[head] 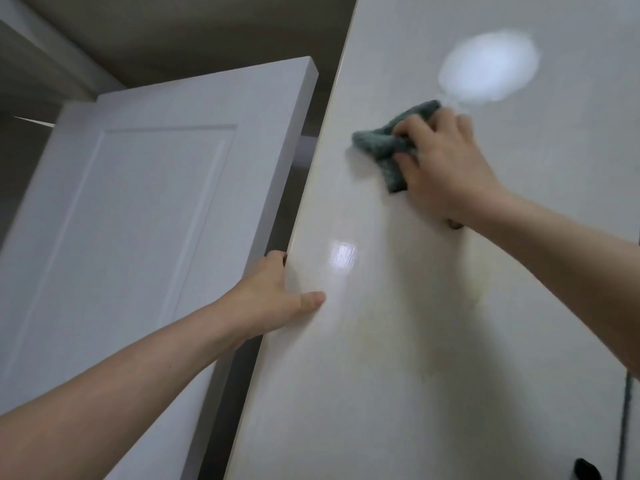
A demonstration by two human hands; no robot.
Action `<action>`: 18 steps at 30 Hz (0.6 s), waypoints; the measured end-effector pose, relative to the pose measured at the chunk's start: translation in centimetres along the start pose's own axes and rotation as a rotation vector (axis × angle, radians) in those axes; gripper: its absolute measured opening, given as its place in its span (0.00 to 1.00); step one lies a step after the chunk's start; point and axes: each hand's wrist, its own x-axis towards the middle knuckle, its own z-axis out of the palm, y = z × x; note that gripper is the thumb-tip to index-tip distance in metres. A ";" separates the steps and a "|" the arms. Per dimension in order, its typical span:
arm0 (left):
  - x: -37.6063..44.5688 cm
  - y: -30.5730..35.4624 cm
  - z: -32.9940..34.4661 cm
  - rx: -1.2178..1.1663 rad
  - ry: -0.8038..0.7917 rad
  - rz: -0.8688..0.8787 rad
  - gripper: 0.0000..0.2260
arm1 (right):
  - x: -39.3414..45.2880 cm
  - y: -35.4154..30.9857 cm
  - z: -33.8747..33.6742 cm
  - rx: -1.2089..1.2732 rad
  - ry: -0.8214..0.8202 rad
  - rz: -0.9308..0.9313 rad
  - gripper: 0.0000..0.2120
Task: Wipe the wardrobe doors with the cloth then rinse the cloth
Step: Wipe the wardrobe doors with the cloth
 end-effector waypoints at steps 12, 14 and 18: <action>-1.0 2.3 2.8 0.291 0.217 0.096 0.49 | -6.9 2.9 -2.5 -0.053 -0.033 -0.108 0.12; -0.9 2.8 3.1 0.316 0.309 0.206 0.52 | -6.0 6.1 -3.3 -0.091 0.041 0.096 0.14; -0.6 3.4 4.5 0.464 0.407 0.365 0.51 | -13.2 1.1 -1.8 -0.068 0.038 0.041 0.10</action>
